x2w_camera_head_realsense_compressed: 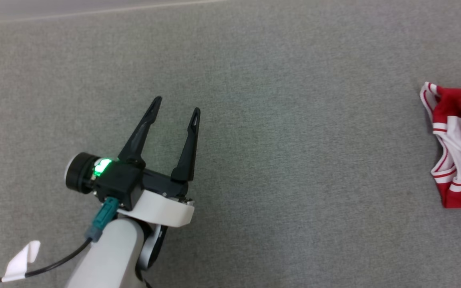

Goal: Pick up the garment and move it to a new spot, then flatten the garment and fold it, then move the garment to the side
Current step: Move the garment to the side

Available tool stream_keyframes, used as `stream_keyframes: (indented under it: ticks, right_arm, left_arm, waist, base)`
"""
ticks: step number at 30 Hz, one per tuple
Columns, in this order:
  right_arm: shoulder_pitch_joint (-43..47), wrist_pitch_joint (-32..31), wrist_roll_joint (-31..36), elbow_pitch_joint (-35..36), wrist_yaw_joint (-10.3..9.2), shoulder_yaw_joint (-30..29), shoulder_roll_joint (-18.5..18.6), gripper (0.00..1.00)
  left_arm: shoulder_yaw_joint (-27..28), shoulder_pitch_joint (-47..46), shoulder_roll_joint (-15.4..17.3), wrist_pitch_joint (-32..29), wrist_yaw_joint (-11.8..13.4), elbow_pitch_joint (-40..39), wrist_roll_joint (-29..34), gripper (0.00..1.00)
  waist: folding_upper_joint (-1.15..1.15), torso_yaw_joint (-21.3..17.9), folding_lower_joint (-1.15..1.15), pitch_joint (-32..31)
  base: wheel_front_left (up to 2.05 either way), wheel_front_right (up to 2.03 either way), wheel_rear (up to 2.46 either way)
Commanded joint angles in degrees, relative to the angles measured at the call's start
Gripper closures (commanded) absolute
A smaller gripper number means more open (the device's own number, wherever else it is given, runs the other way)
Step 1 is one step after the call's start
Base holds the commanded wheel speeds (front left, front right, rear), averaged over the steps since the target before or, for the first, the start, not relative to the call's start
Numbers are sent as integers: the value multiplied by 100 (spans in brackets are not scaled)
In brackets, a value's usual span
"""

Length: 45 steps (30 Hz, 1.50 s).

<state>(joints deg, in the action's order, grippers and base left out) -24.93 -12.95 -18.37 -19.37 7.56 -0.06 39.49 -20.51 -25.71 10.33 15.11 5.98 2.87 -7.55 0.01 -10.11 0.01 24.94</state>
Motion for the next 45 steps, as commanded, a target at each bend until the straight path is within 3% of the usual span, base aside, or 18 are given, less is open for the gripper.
stream_keyframes:
  ticks: [1, 3, 5, 6, 12, 18, 24, 32, 37, 45]
  right_arm:
    - [-136, 57, 3, -209, -18, -12, -92, 100]
    - [-305, 184, 46, -614, -18, -33, -192, 100]
    - [-440, 329, 105, -1027, -18, -121, -312, 53]
    - [-479, 449, 136, -1185, -18, -165, -389, 0]
    - [-534, 1080, 199, -1928, -18, -664, -813, 0]
    - [31, 1766, 135, -1877, -18, -1209, -1204, 0]
    - [872, 2059, 201, -801, -18, -1446, -1926, 0]
    - [1933, 1563, 546, 1319, -17, -1175, -3136, 0]
    - [2198, 1270, 472, 2089, -17, -835, -3430, 0]
    - [2425, 1076, 483, 2589, -17, -533, -3558, 0]
  left_arm:
    - [3, -85, 34, -10, -23, -4, 73, 0]
    - [-20, -162, 22, -9, -43, 25, 68, 0]
    - [-29, -222, 15, -8, -42, 48, 64, 0]
    - [-25, -235, 18, -8, -35, 61, 59, 0]
    - [3, -147, 45, -4, 12, 134, 3, 0]
    - [42, 160, 89, -2, 42, 242, -95, 0]
    - [153, 655, 138, 0, 171, 319, -265, 0]
    - [339, 1242, 193, -1, 354, 284, -424, 0]
    - [461, 1399, 256, 0, 415, 253, -486, 0]
    - [690, 1739, 339, 0, 510, 264, -548, 0]
  waist:
    - [-1, 54, -1, 121]
    - [-1, 93, -1, 200]
    - [-1, 124, -1, 249]
    - [-1, 134, -1, 260]
    - [-1, 133, -1, 164]
    - [-1, 35, -1, -278]
    - [-1, -69, -1, -866]
    - [-1, 170, -1, -1420]
    - [-1, 512, -1, -1550]
    - [-1, 1009, -1, -1854]
  base:
    - [0, 0, 0]
    - [0, 0, 0]
    - [0, 0, 0]
    - [0, 0, 0]
    - [0, 0, 0]
    - [0, 0, 0]
    - [0, 0, 0]
    - [0, 0, 0]
    - [0, 0, 0]
    - [0, 0, 0]
